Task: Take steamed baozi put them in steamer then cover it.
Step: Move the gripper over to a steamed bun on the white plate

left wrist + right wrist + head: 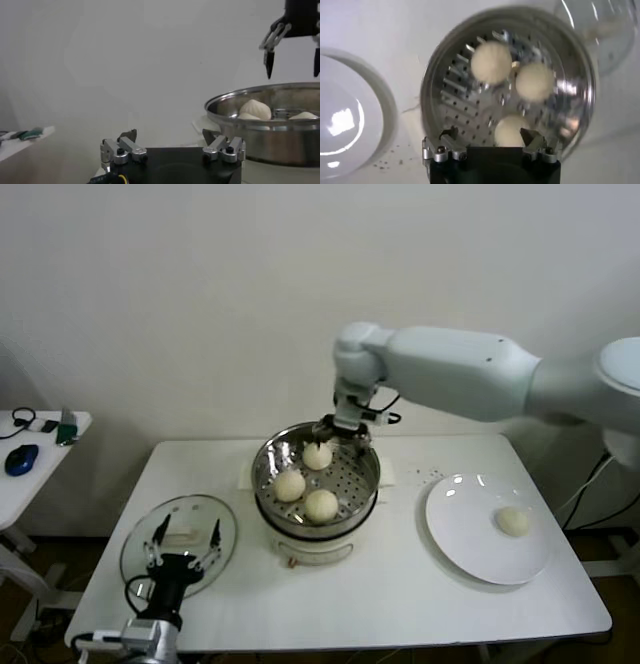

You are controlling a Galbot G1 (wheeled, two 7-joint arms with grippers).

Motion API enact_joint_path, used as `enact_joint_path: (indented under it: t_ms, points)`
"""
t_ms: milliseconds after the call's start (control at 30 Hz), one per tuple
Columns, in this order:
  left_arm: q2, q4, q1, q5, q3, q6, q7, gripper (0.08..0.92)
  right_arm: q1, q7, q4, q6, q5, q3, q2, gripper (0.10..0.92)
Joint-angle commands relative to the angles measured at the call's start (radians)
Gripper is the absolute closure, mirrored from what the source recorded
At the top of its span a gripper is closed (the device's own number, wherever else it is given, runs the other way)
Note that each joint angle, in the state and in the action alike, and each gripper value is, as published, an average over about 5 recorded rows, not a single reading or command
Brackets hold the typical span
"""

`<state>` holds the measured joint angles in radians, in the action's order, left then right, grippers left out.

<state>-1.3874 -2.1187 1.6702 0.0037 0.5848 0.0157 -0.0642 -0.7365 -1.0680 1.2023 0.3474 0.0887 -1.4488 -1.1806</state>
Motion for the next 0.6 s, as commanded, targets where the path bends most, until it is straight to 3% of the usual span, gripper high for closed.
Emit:
enact_joint_path:
  t_ms: [33,167,333,600]
  points:
    - [0.006,0.000,-0.013,-0.016,0.014,-0.005,0.003,0.177,-0.060,0.117,0.019,-0.414,0.187,-0.063,0.336,0.203]
    - [0.016,-0.003,-0.014,-0.031,0.023,-0.006,0.005,0.177,-0.002,0.091,0.021,-0.487,0.199,-0.029,0.455,0.203]
    - [0.020,-0.012,-0.015,-0.039,0.026,-0.002,0.006,0.177,0.182,0.013,-0.032,-0.479,0.087,0.106,0.571,0.203]
    - [0.017,-0.017,0.007,-0.036,0.029,-0.003,0.007,0.177,0.464,-0.051,-0.150,-0.420,-0.031,0.377,0.611,0.203]
